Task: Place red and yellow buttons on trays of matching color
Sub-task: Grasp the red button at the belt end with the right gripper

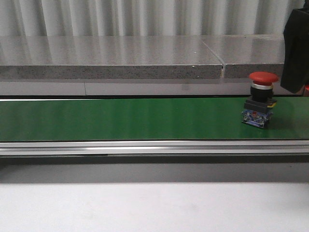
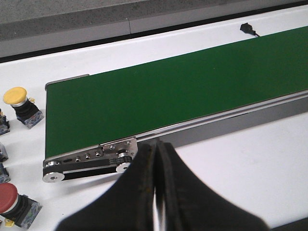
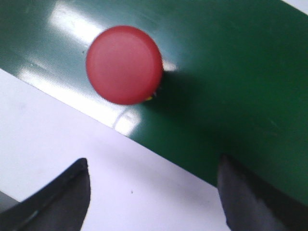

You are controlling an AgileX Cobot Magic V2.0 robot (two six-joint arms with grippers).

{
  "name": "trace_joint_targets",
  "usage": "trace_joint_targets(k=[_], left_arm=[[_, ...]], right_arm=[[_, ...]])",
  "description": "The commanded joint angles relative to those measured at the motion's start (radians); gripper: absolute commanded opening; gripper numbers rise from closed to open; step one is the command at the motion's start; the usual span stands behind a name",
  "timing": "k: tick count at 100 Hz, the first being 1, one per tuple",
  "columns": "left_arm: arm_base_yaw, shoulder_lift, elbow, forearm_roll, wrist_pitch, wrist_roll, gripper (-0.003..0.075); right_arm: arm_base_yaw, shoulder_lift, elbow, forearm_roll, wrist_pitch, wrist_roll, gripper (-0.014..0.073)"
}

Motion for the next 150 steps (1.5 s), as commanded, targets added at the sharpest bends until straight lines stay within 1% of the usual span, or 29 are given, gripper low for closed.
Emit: trace_joint_targets(k=[1, 22, 33, 40, 52, 58, 66, 77, 89, 102, 108, 128, 137, 150], left_arm=[[-0.008, 0.011, -0.024, -0.006, -0.067, -0.002, -0.002], [-0.008, 0.011, -0.024, -0.006, -0.067, -0.002, -0.002], [-0.008, 0.011, -0.024, -0.006, -0.067, -0.002, -0.002], [-0.008, 0.011, -0.024, -0.006, -0.067, -0.002, -0.002], [-0.008, 0.011, -0.024, -0.006, -0.067, -0.002, -0.002], [-0.008, 0.011, -0.024, -0.006, -0.067, -0.002, -0.002], [-0.008, 0.011, -0.024, -0.006, -0.067, -0.002, -0.002], [-0.008, 0.011, -0.024, -0.006, -0.067, -0.002, -0.002], [-0.008, 0.011, -0.024, -0.006, -0.067, -0.002, -0.002], [-0.008, 0.011, -0.024, -0.006, -0.067, -0.002, -0.002], [-0.008, 0.011, -0.024, -0.006, -0.067, -0.002, -0.002], [-0.008, 0.011, -0.024, -0.006, -0.067, -0.002, -0.002], [-0.008, 0.011, -0.024, -0.006, -0.067, -0.002, -0.002], [-0.008, 0.011, -0.024, -0.006, -0.067, -0.002, -0.002]], right_arm=[[0.002, 0.004, -0.056, 0.015, -0.028, -0.062, 0.0548], [0.002, 0.096, -0.131, 0.018, -0.06, -0.062, 0.0548], [0.002, 0.136, -0.161, 0.026, -0.053, -0.07, 0.052], [0.002, 0.15, -0.165, 0.026, -0.055, -0.07, 0.0463], [0.002, 0.16, -0.165, 0.026, -0.055, -0.07, 0.0295], [0.002, 0.158, -0.165, 0.026, -0.056, -0.07, 0.0225], [0.002, 0.156, -0.165, 0.025, -0.07, -0.069, 0.018], [0.002, 0.148, -0.165, 0.025, -0.075, -0.064, 0.0172], [-0.004, 0.126, -0.165, 0.023, -0.08, -0.016, 0.0172], [-0.03, 0.099, -0.165, 0.003, -0.131, 0.116, 0.0172], [-0.036, 0.091, -0.165, 0.003, -0.159, 0.151, 0.0172], [-0.075, 0.077, -0.169, -0.019, -0.177, 0.157, 0.0172], [-0.126, 0.077, -0.188, -0.018, -0.18, 0.166, 0.0172], [-0.238, 0.077, -0.237, -0.018, -0.174, 0.198, 0.0172]])
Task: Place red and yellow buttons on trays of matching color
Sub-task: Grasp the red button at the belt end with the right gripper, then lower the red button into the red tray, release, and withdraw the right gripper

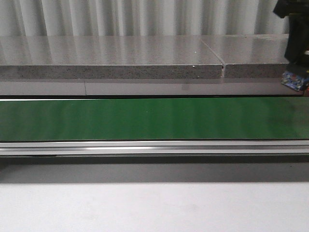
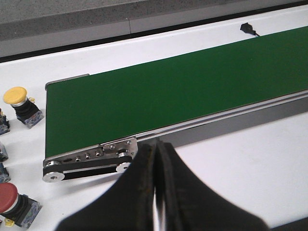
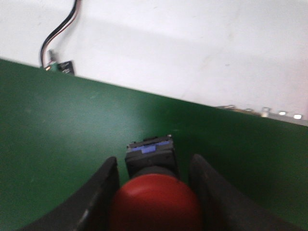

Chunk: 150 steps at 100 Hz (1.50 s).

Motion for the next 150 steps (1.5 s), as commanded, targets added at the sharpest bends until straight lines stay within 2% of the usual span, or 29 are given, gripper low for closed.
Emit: trace_joint_targets(k=[1, 21, 42, 54, 81, 112, 123, 135, 140, 150], left_arm=[[-0.008, 0.011, -0.024, -0.006, -0.067, -0.002, -0.002], [-0.008, 0.011, -0.024, -0.006, -0.067, -0.002, -0.002], [-0.008, 0.011, -0.024, -0.006, -0.067, -0.002, -0.002], [-0.008, 0.011, -0.024, -0.006, -0.067, -0.002, -0.002], [-0.008, 0.011, -0.024, -0.006, -0.067, -0.002, -0.002], [-0.008, 0.011, -0.024, -0.006, -0.067, -0.002, -0.002], [-0.008, 0.011, -0.024, -0.006, -0.067, -0.002, -0.002], [-0.008, 0.011, -0.024, -0.006, -0.067, -0.002, -0.002], [-0.008, 0.011, -0.024, -0.006, -0.067, -0.002, -0.002], [-0.008, 0.011, -0.024, -0.006, -0.067, -0.002, -0.002]], right_arm=[[-0.07, -0.049, -0.062, -0.011, -0.038, 0.017, 0.0172], [-0.25, -0.039, -0.095, -0.011, -0.044, 0.017, 0.0172], [-0.354, 0.037, -0.115, -0.011, -0.076, 0.017, 0.0172], [-0.377, 0.112, -0.179, -0.011, -0.089, 0.017, 0.0172], [-0.379, 0.278, -0.358, -0.013, 0.002, 0.013, 0.0172], [-0.379, 0.391, -0.378, -0.013, -0.037, 0.013, 0.0176], [-0.379, 0.411, -0.378, -0.013, -0.044, 0.013, 0.0247], [-0.379, 0.414, -0.378, -0.013, -0.051, 0.013, 0.0438], [-0.379, 0.414, -0.378, -0.013, -0.053, 0.013, 0.0489], [-0.379, 0.413, -0.378, -0.013, -0.058, 0.013, 0.0508]])
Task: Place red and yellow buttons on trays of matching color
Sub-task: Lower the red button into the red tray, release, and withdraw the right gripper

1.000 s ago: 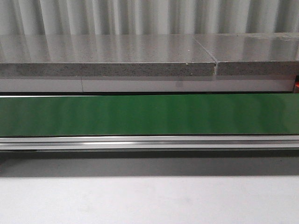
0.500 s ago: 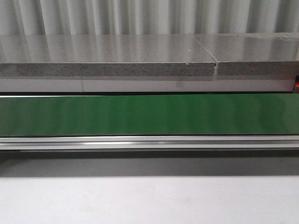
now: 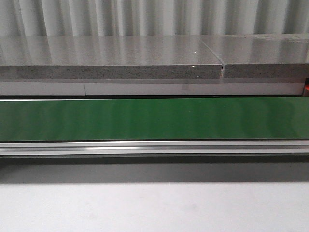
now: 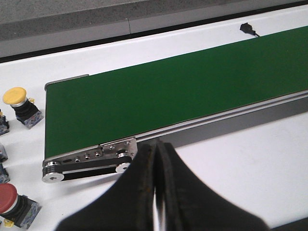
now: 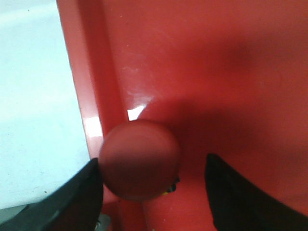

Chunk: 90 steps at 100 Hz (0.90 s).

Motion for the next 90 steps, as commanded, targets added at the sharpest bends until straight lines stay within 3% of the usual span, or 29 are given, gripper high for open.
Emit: trace_joint_targets(k=[1, 52, 59, 77, 90], left_arm=[[-0.008, 0.011, -0.024, -0.006, -0.067, -0.002, -0.002], [-0.008, 0.011, -0.024, -0.006, -0.067, -0.002, -0.002], [-0.008, 0.011, -0.024, -0.006, -0.067, -0.002, -0.002], [-0.008, 0.011, -0.024, -0.006, -0.067, -0.002, -0.002], [-0.008, 0.011, -0.024, -0.006, -0.067, -0.002, -0.002]], right_arm=[[-0.006, -0.061, -0.032, 0.001, -0.036, -0.003, 0.0508], [0.048, -0.292, 0.09, 0.001, -0.084, -0.09, 0.0479], [0.07, -0.334, 0.13, 0.001, -0.084, -0.101, 0.0401], [0.152, -0.447, 0.251, 0.001, -0.086, -0.101, 0.0089], [0.206, -0.52, 0.345, 0.015, -0.122, -0.098, -0.0055]])
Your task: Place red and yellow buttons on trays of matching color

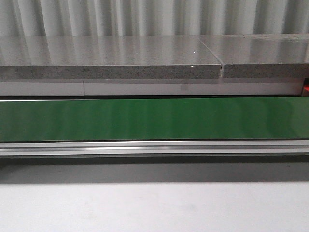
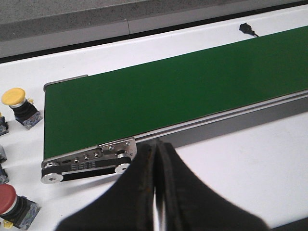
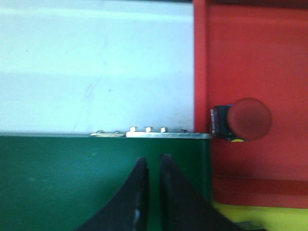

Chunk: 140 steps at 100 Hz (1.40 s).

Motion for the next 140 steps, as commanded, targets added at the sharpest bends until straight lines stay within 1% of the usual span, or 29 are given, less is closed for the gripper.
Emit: trace_joint_targets(k=[1, 3, 7, 22, 33, 57, 69, 77, 92, 108, 127, 140], left_arm=[[-0.008, 0.011, -0.024, -0.006, -0.067, -0.002, -0.002], [-0.008, 0.011, -0.024, -0.006, -0.067, -0.002, -0.002], [-0.008, 0.011, -0.024, -0.006, -0.067, -0.002, -0.002], [-0.008, 0.011, -0.024, -0.006, -0.067, -0.002, -0.002], [-0.008, 0.011, -0.024, -0.006, -0.067, -0.002, -0.002], [-0.008, 0.011, -0.024, -0.006, -0.067, -0.002, -0.002], [-0.008, 0.011, -0.024, -0.006, -0.067, -0.002, -0.002], [-0.008, 0.011, -0.024, -0.006, -0.069, -0.002, -0.002], [-0.008, 0.011, -0.024, 0.013, -0.122, -0.002, -0.002], [-0.008, 0.011, -0.024, 0.011, -0.124, -0.002, -0.002], [-0.008, 0.011, -0.024, 0.011, -0.137, -0.002, -0.002], [-0.008, 0.011, -0.024, 0.011, -0.149, -0.002, -0.002]], right_arm=[[0.029, -0.099, 0.034, 0.013, -0.07, -0.01, -0.0061], [0.037, -0.112, 0.049, 0.015, -0.075, -0.009, -0.0075], [0.051, -0.136, 0.079, 0.021, -0.091, -0.004, -0.0063], [0.087, -0.222, 0.185, 0.048, -0.128, 0.035, -0.0067], [0.104, -0.297, 0.271, 0.052, -0.18, 0.038, -0.0067], [0.113, -0.488, 0.465, 0.065, -0.323, 0.038, -0.0067], [0.113, -0.594, 0.542, 0.065, -0.363, 0.038, -0.0067], [0.113, -0.66, 0.596, 0.065, -0.369, 0.038, -0.0067], [0.113, -0.804, 0.693, 0.065, -0.369, 0.038, -0.0067], [0.113, -0.965, 0.796, 0.065, -0.371, 0.038, -0.0067], [0.113, -1.152, 0.89, 0.065, -0.31, 0.038, -0.0067], [0.113, -1.259, 0.926, 0.065, -0.278, 0.038, -0.0067]])
